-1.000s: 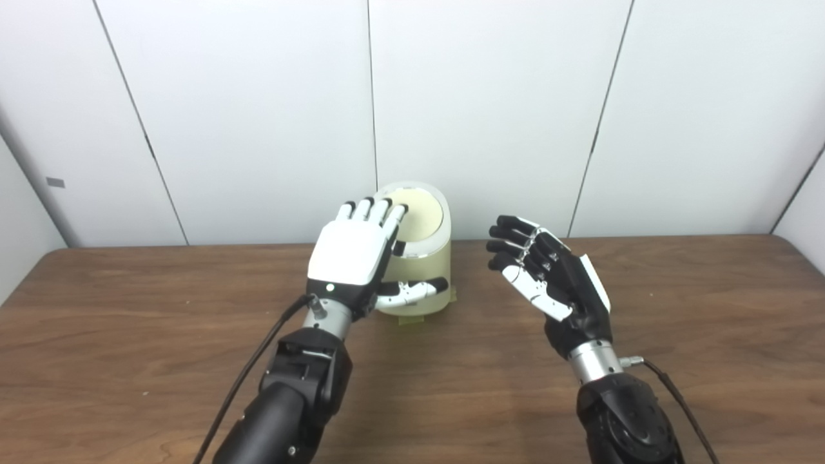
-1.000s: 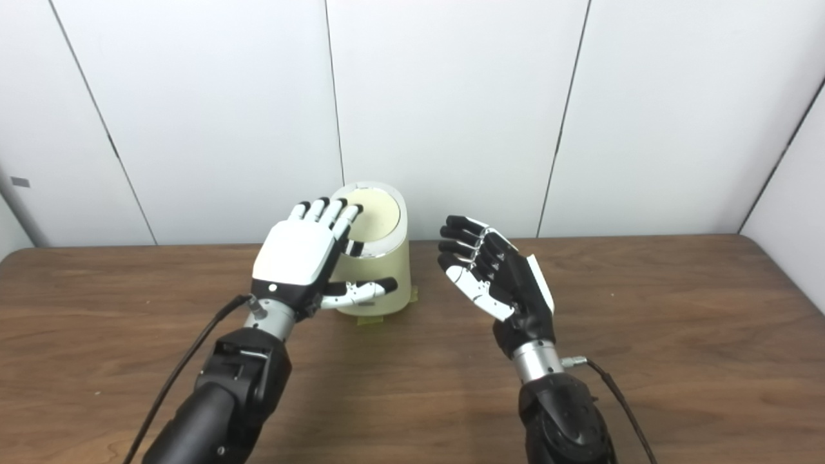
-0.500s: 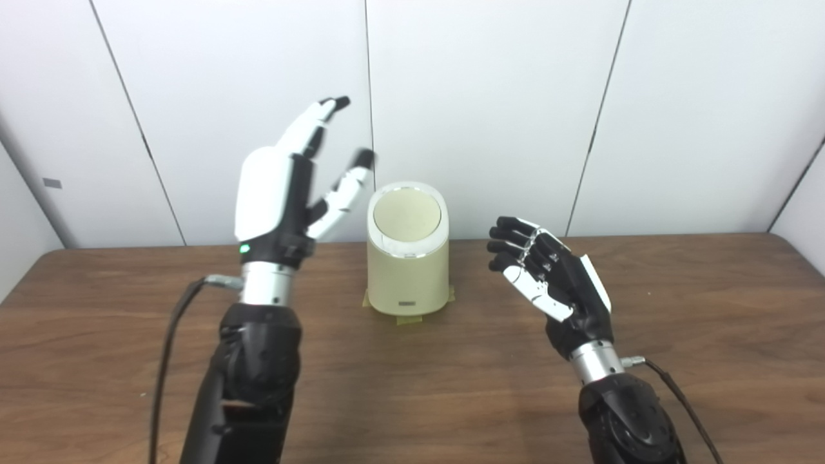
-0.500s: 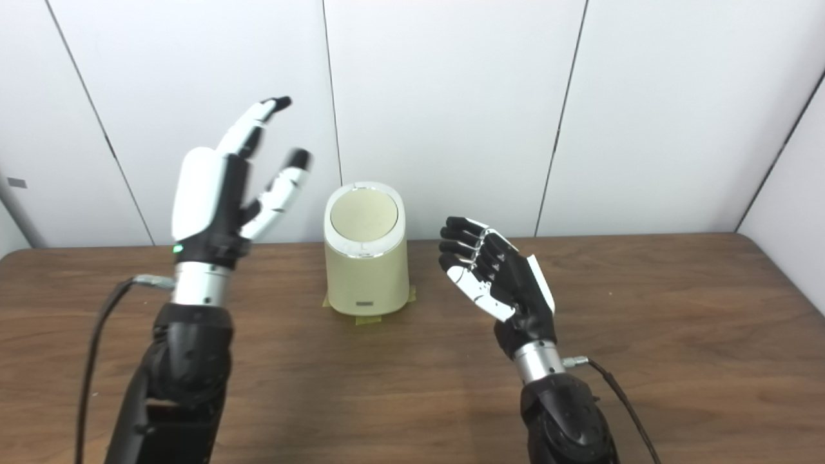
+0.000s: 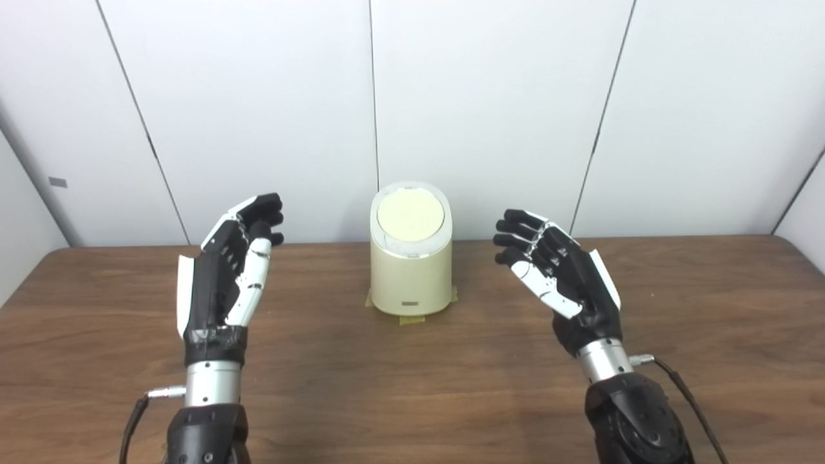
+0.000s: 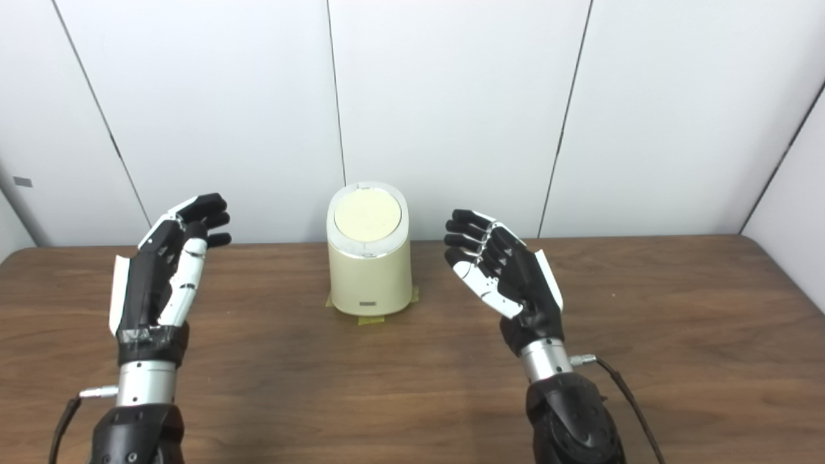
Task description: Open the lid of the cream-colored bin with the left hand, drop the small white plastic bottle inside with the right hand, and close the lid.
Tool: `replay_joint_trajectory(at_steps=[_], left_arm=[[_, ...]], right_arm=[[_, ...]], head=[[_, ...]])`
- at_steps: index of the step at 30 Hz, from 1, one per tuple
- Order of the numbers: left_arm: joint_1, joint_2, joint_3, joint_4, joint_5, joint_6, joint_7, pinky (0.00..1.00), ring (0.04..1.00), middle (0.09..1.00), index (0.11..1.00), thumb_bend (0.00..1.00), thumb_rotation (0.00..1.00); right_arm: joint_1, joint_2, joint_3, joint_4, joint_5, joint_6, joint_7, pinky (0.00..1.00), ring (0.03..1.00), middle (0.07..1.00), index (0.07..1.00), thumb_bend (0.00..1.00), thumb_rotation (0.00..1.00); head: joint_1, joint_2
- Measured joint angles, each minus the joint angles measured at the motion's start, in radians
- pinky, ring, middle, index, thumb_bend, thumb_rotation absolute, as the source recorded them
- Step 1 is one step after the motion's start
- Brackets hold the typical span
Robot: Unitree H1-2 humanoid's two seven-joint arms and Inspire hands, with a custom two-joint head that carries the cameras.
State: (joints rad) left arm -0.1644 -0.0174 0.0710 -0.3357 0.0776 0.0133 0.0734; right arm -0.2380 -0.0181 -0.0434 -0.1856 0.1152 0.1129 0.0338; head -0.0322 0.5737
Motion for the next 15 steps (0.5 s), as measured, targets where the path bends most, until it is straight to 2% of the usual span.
replay_joint_trajectory(at_steps=[5,10,12,15], left_arm=[[0.038,-0.024,-0.018,0.007,-0.007,-0.032,0.002,0.70,0.748,0.764,0.746,0.30,0.57],[0.073,-0.024,-0.024,0.013,-0.024,-0.032,-0.004,0.70,0.743,0.753,0.734,0.30,0.51],[0.079,-0.024,-0.023,0.015,-0.027,-0.032,-0.004,0.69,0.744,0.752,0.732,0.31,0.52],[0.079,-0.024,-0.024,0.020,-0.027,-0.032,-0.004,0.74,0.742,0.749,0.730,0.32,0.52]], right_arm=[[0.017,-0.008,0.000,-0.019,-0.012,0.000,0.000,0.63,0.703,0.715,0.705,0.33,0.34],[0.027,-0.020,0.000,-0.019,-0.017,-0.003,0.000,0.62,0.702,0.701,0.682,0.33,0.29],[0.032,-0.019,0.000,-0.019,-0.020,-0.005,0.000,0.62,0.701,0.699,0.679,0.34,0.27],[0.036,-0.018,0.000,-0.019,-0.023,-0.017,-0.001,0.62,0.706,0.707,0.692,0.33,0.27]], head=[[0.009,-0.005],[0.012,-0.018],[0.014,-0.025],[0.017,-0.031]])
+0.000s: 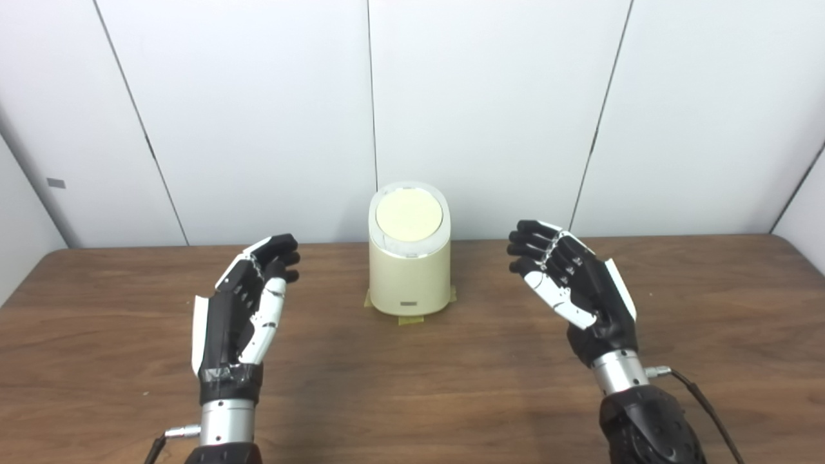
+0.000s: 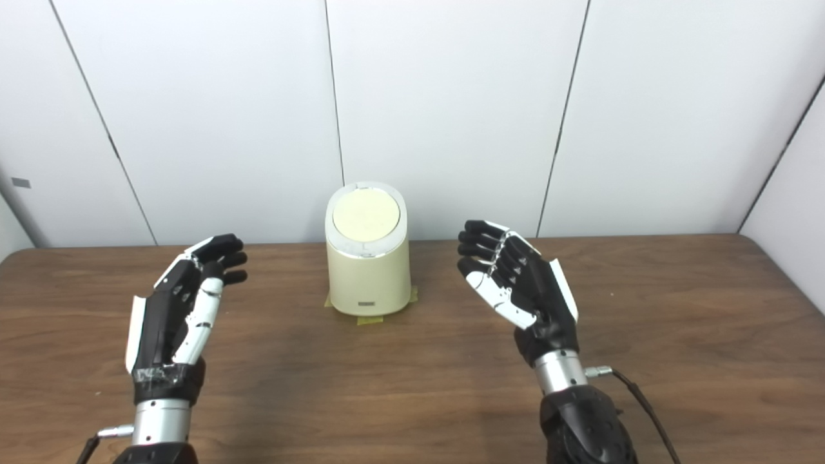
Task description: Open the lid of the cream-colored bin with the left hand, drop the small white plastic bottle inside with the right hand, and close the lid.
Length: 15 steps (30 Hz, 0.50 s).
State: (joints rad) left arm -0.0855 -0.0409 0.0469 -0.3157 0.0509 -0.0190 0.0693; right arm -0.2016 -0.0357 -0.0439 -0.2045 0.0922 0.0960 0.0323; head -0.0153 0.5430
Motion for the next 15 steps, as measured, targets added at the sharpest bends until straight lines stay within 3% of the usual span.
replay_joint_trajectory(at_steps=[15], left_arm=[[0.002,0.002,0.001,0.022,-0.010,0.001,0.000,0.70,0.724,0.731,0.716,0.30,0.41]], right_arm=[[0.012,0.005,-0.003,0.000,-0.006,-0.012,-0.005,0.61,0.700,0.708,0.688,0.32,0.26]], head=[[0.000,0.000]])
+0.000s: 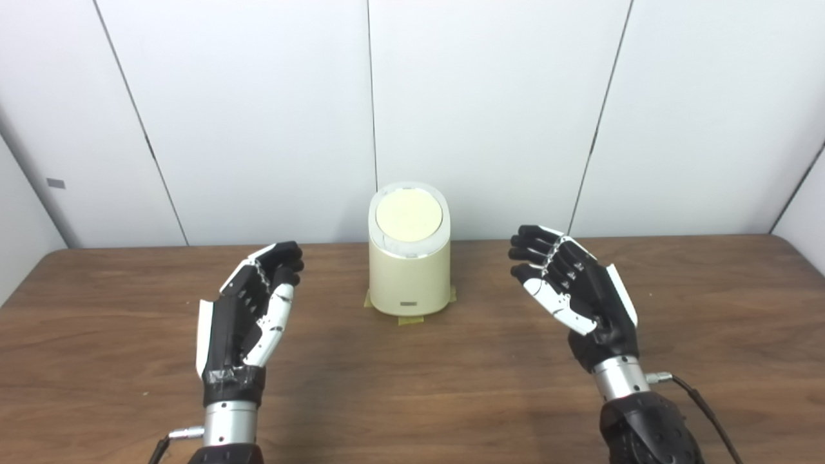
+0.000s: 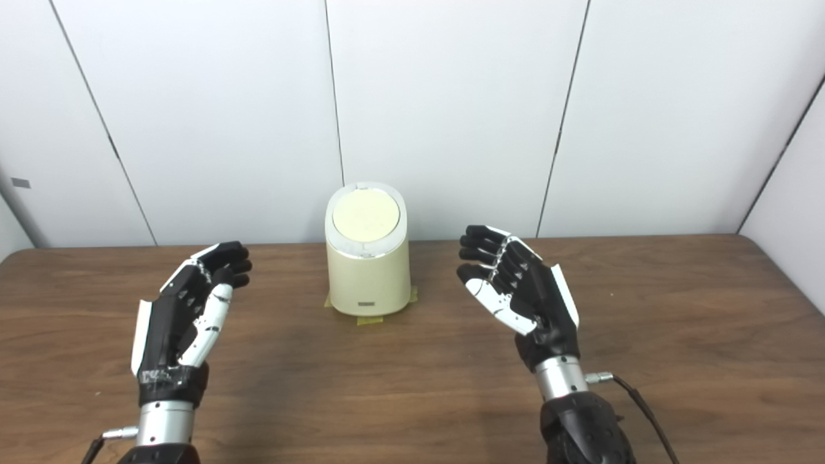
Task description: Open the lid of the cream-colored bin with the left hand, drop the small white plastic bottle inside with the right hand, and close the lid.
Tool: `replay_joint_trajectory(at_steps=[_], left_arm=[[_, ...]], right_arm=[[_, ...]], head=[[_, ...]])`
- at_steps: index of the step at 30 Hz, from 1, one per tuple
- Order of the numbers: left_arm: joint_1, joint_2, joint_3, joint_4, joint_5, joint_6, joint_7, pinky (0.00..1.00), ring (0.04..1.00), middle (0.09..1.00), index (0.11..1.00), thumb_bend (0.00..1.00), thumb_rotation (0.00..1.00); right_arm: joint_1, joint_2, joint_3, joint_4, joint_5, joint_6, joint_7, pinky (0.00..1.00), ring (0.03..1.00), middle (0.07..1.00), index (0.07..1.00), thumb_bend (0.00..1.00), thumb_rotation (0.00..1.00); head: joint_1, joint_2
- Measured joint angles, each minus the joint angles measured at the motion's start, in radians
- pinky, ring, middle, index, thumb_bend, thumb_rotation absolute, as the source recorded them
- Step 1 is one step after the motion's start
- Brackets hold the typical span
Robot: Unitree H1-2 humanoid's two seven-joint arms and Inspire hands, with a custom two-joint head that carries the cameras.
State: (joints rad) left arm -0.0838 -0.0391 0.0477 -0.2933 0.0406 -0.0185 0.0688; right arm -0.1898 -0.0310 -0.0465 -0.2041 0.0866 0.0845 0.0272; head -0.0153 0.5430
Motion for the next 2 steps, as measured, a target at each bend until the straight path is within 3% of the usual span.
replay_joint_trajectory(at_steps=[2], left_arm=[[0.000,0.000,0.000,0.000,-0.002,0.000,0.000,0.71,0.728,0.734,0.717,0.30,0.41]], right_arm=[[0.000,0.000,0.000,0.001,0.000,-0.001,0.000,0.62,0.701,0.708,0.688,0.32,0.27]], head=[[0.000,0.000]])
